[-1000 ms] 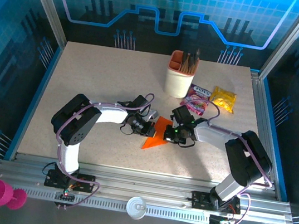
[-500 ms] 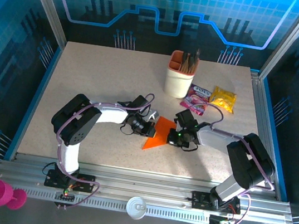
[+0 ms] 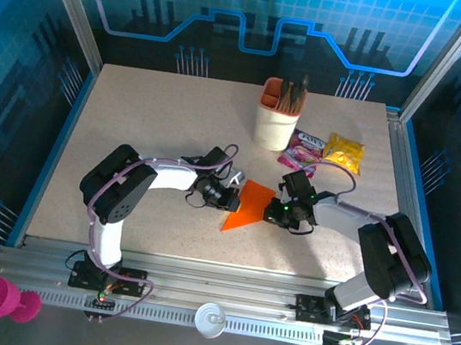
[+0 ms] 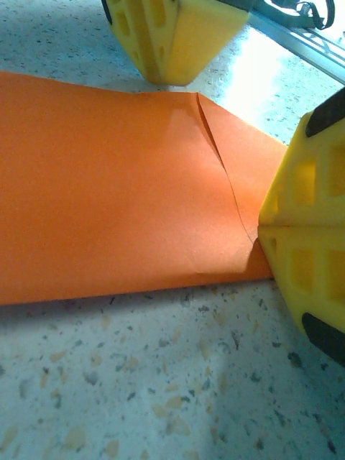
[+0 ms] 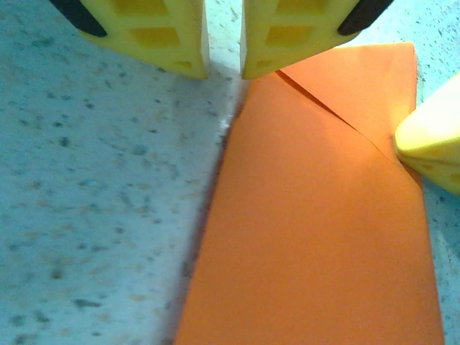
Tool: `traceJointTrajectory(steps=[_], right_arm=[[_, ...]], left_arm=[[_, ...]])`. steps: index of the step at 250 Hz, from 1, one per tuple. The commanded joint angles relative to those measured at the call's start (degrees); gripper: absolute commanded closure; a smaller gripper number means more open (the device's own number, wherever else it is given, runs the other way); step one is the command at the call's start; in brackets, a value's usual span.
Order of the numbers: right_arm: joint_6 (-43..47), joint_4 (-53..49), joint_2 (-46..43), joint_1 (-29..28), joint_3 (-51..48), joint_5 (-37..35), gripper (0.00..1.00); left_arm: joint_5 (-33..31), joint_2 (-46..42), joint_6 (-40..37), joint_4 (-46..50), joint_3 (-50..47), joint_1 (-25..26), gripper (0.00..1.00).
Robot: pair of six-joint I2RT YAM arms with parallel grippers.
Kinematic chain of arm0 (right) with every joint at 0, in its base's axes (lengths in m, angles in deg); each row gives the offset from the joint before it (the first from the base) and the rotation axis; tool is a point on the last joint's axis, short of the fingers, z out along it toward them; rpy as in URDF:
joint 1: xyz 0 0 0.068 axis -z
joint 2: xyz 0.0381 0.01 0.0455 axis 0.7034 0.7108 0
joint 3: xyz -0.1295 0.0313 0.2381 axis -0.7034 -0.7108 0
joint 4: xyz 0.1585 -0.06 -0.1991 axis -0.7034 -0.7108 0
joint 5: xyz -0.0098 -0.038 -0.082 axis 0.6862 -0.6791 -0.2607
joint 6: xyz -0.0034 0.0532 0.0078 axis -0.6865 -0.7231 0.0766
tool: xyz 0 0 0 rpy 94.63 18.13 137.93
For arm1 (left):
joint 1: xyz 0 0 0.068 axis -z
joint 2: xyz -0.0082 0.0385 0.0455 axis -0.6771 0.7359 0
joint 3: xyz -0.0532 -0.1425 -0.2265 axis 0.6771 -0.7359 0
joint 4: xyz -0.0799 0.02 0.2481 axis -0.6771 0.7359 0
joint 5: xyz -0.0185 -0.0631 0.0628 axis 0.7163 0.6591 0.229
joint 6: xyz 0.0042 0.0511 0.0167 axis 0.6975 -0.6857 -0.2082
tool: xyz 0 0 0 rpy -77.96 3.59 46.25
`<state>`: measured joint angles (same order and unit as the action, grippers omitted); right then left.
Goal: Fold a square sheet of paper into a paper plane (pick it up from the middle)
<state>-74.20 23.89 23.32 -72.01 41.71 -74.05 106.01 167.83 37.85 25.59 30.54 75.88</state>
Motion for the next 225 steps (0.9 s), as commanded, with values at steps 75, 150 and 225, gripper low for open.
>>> traceJointTrajectory(steps=[75,150,225], right_arm=[[-2.47,2.67,-7.35,5.57,-3.89,7.91,0.59],[-7.82,13.39,-3.41,5.09,-7.71,14.15,0.54],[-8.69,15.27,-2.73,3.96,-9.03,14.29,0.57]], left_arm=[[1.38,-2.75,3.23,0.10,1.51,-0.21,1.00],[2.15,-4.92,4.49,-0.22,2.47,0.94,1.00],[1.02,-2.72,4.80,-1.81,1.14,1.45,1.00]])
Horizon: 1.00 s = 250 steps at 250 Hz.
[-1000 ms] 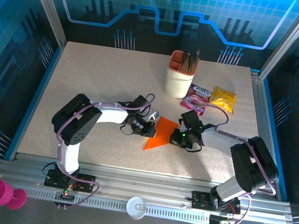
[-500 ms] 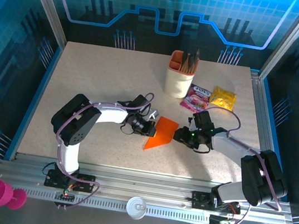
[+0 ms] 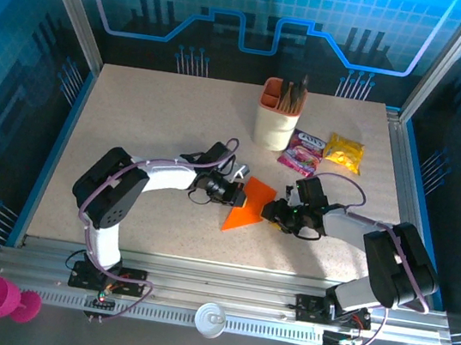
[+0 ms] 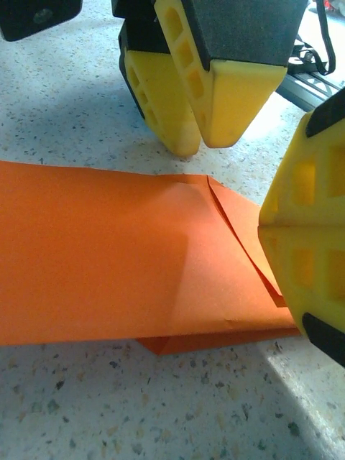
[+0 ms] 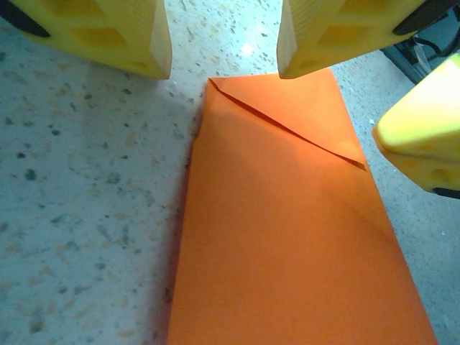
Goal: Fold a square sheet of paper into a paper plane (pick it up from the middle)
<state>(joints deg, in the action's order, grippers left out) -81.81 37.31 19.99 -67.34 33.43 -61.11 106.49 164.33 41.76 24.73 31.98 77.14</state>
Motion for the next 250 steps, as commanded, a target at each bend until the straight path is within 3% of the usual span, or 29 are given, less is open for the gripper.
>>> traceJointTrajectory(steps=[1,190,250], right_arm=[[-1.09,1.84,0.59,-0.73,-0.75,1.34,0.57],[-2.53,6.14,3.26,-2.77,-0.59,3.52,0.60],[-3.72,8.11,4.64,-2.72,0.18,3.61,0.71]], left_arm=[[0.53,0.89,0.87,-0.95,-0.32,0.19,1.00],[-1.52,5.58,-0.30,-2.84,-2.26,-0.77,1.00],[-1.25,5.49,-0.31,-2.98,-2.65,-0.96,1.00]])
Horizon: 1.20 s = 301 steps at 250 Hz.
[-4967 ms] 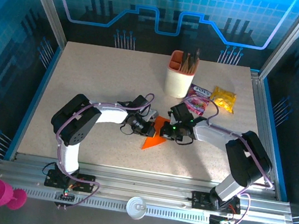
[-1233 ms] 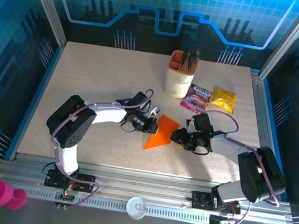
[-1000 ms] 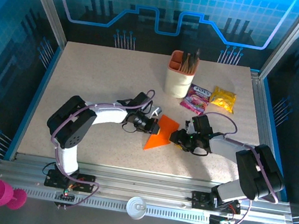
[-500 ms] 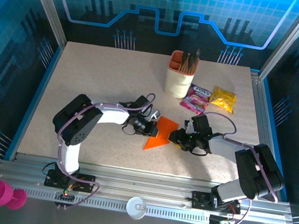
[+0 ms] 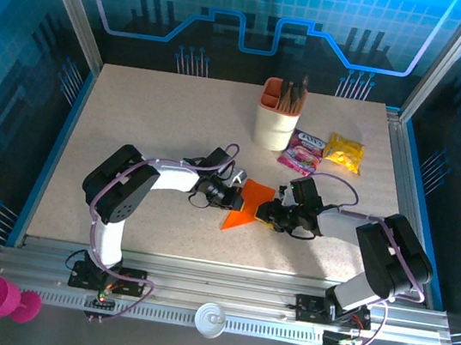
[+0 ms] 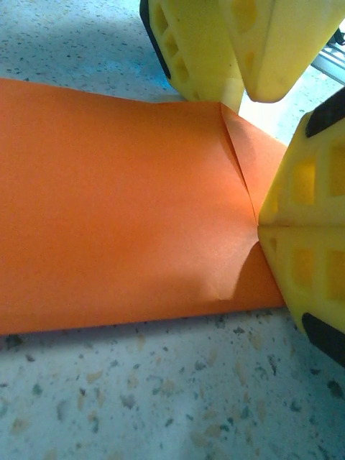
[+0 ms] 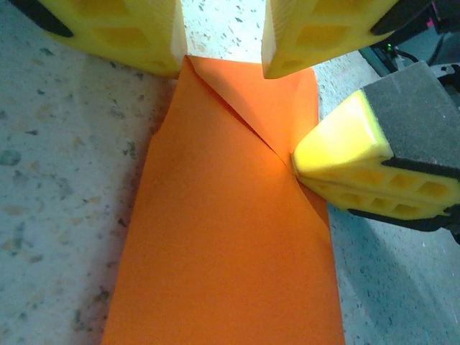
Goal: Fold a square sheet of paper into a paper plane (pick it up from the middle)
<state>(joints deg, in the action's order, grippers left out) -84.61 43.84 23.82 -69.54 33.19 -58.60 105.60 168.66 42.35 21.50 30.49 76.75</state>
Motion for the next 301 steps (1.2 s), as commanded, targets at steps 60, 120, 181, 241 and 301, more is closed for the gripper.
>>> traceJointTrajectory(steps=[60,120,181,241,301], right_arm=[[-1.50,1.27,1.16,-0.56,1.24,0.51,0.88],[-2.82,-0.17,-0.48,-0.55,1.33,-0.90,1.00],[-3.41,-4.57,-3.12,-0.56,2.98,-2.45,1.00],[-3.21,-10.07,-5.04,-0.65,6.22,-3.33,1.00],[-3.13,-12.26,-5.30,-0.83,7.64,-3.45,1.00]], left_arm=[[0.13,0.68,-0.76,-0.07,-1.24,-0.97,1.00],[-5.07,-7.99,1.24,-3.51,-3.17,-2.31,0.87],[-16.68,-18.71,-1.10,-2.88,-9.49,2.34,0.65],[-31.84,-22.10,-6.71,-2.30,-12.61,12.66,0.55],[-44.00,-20.46,-12.49,-6.69,-13.95,19.83,0.50]])
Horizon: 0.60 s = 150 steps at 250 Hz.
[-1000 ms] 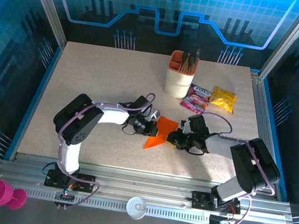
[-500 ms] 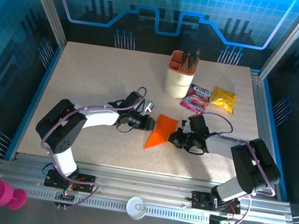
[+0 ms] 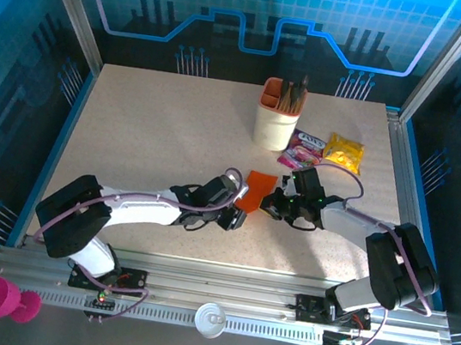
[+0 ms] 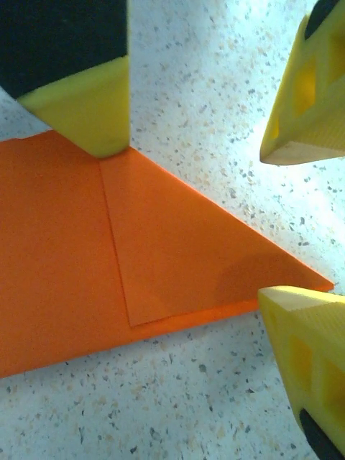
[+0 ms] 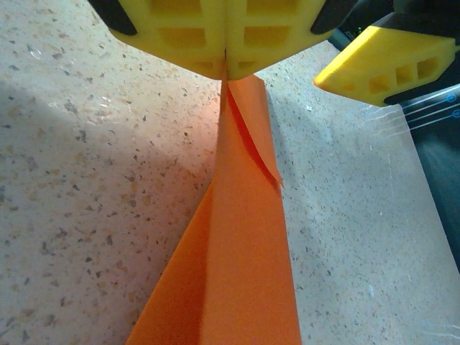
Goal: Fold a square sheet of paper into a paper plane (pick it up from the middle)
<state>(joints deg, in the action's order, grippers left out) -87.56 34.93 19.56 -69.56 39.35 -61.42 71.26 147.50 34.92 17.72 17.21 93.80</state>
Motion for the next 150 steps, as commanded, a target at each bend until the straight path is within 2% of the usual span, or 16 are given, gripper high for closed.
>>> traceJointTrajectory(steps=[1,56,101,150], right_arm=[[-0.19,-3.30,-1.02,-0.81,1.45,-0.60,1.00],[-0.62,-3.50,-0.84,-0.80,1.75,-0.32,1.00],[-0.62,-3.83,-0.77,-0.93,2.36,-0.09,1.00],[-0.50,-4.13,-0.64,-0.89,2.58,0.14,1.00]], left_arm=[[-9.81,0.79,-5.15,-2.95,-0.62,2.87,0.50],[-13.83,4.64,-8.71,-6.08,0.22,6.94,0.49],[-16.46,7.37,-9.77,-8.28,0.35,7.92,0.50],[-18.36,9.26,-10.90,-9.65,0.21,7.97,0.56]])
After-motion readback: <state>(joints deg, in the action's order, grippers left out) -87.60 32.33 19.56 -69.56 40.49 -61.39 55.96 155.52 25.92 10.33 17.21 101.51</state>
